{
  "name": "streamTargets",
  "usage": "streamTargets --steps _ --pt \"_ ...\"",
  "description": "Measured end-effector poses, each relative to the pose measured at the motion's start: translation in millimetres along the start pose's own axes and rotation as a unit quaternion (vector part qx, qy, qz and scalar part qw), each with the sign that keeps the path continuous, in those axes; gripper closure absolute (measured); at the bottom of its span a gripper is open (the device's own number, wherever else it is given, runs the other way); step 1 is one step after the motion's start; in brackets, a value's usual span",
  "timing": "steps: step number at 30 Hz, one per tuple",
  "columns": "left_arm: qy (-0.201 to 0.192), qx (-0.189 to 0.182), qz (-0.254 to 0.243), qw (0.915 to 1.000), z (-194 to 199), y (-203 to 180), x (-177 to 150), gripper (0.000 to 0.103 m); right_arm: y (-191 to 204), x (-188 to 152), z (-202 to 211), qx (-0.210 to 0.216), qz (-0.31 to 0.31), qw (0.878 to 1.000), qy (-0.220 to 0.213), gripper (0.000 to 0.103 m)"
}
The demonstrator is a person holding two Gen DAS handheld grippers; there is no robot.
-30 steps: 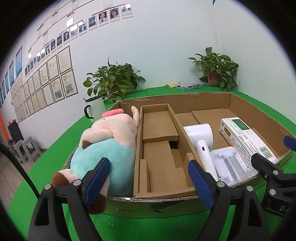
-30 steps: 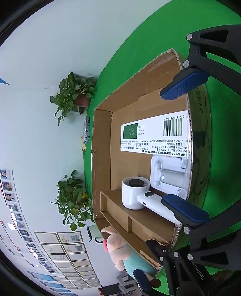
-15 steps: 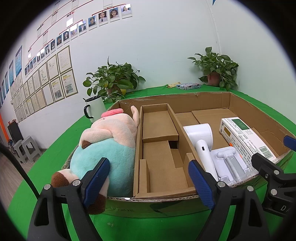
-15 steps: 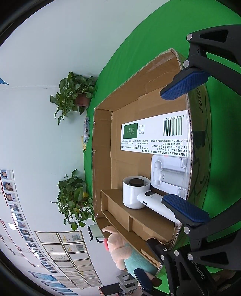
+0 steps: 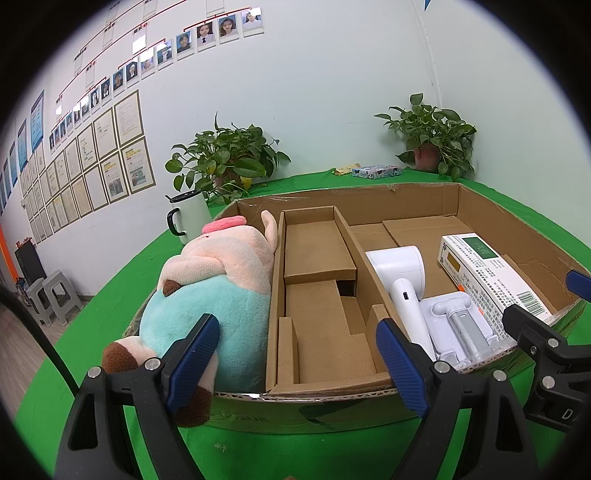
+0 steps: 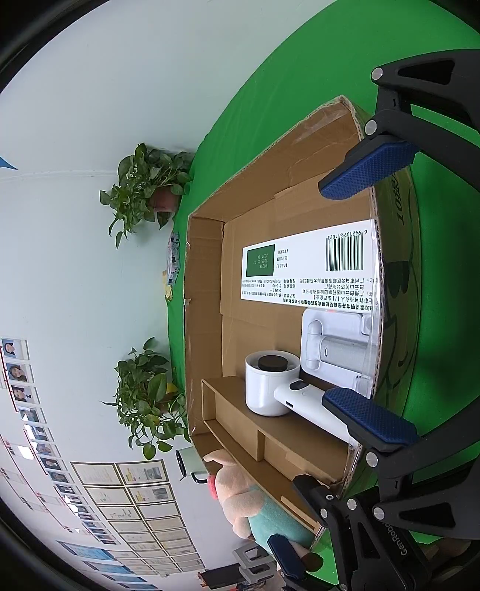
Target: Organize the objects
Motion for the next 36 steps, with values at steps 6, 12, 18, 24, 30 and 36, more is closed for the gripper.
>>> streamTargets --steps 6,12,18,24,30,36 --pt "0.0 0.0 0.0 1.0 0.1 -0.2 0.0 0.016 1.4 1.4 0.7 0.001 -0.001 1.0 0.0 0.0" --pt "0.0 0.0 0.0 1.0 0.1 -0.1 0.0 0.016 2.8 1.2 -0.4 0.0 -0.001 1.0 0.0 0.0" --pt "0.0 -0.001 0.0 1.0 0.1 -0.5 0.1 0.016 4.7 2.0 -1.3 -0.001 0.0 1.0 0.0 0.0" --pt "0.0 -0.001 0.0 1.0 0.3 -0.6 0.1 0.016 6.3 1.5 -1.9 -0.002 0.0 1.0 0.001 0.0" --pt "0.0 -0.001 0.0 1.0 0.3 -0.7 0.1 0.016 7.1 1.7 -2.3 -0.003 0.0 1.0 0.001 0.0" --pt "0.0 -0.001 0.0 1.0 0.5 -0.8 0.1 0.016 6.9 1.9 -2.2 -0.002 0.0 1.0 0.001 0.0"
Point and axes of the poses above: each gripper's, at about its wrist camera, not at the fingertips, and z roughly against the way its jaws point, y to its left, x to its top, the point moved 7 cm from there along -z, roughly the way its jaws point, and after that the axes turned 5 degrees about y, right-handed, at the moved point
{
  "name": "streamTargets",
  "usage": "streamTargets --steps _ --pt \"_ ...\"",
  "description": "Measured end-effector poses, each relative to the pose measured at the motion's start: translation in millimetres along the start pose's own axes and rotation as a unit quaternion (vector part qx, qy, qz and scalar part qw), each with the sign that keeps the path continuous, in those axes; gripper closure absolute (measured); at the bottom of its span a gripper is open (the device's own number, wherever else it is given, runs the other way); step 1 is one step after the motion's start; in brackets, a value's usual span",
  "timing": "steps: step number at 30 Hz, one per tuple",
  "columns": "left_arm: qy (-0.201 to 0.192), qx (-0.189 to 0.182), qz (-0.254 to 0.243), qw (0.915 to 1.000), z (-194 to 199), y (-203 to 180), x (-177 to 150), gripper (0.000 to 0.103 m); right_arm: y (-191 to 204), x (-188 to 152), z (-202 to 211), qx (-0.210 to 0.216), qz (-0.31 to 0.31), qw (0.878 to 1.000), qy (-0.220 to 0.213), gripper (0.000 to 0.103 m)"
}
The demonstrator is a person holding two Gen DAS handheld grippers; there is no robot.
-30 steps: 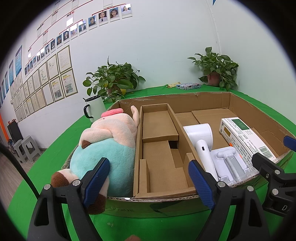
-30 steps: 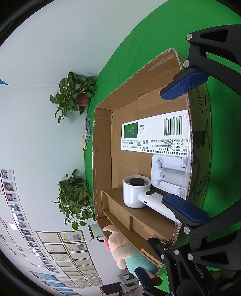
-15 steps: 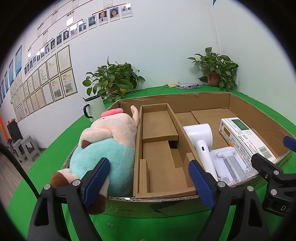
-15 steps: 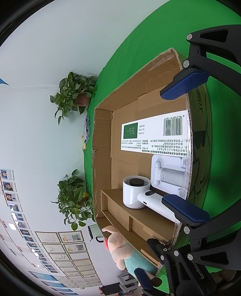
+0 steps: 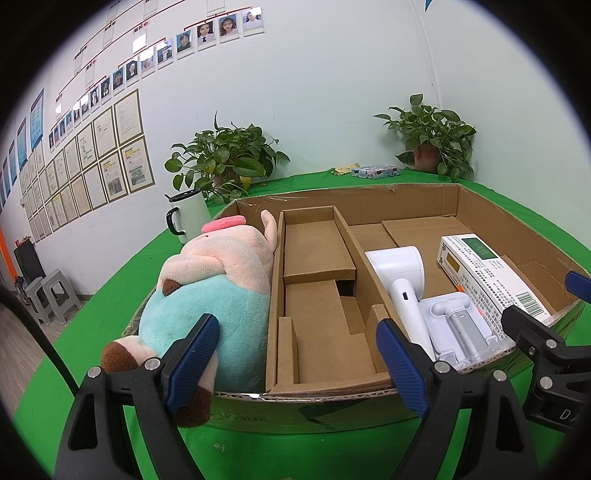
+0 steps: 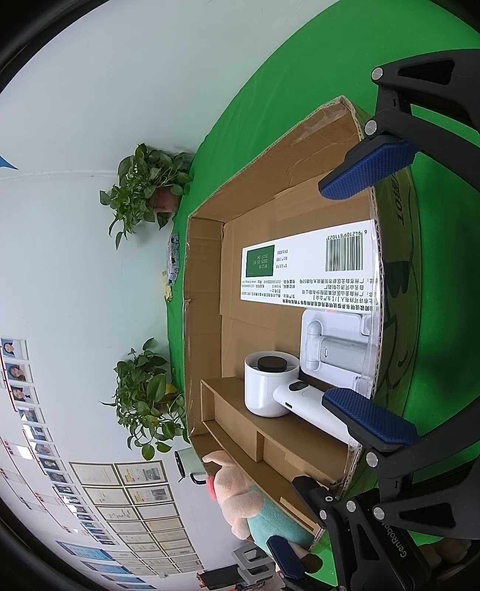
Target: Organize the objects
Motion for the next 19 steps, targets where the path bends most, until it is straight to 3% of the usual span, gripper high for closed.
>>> streamTargets --steps 19 --pt "0.001 0.0 -0.001 1.0 0.2 -1.0 0.4 0.016 0.5 -0.1 -0.3 0.0 0.0 1.0 0.0 0.0"
Point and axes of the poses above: each gripper's, at about its wrist camera, not at the fingertips, and z roughly against the way its jaws point, y to its left, x to its top, the point moved 7 cm from there along -z, roughly the way its jaws point, and after that the axes turned 5 degrees about y, right-handed, at the moved point
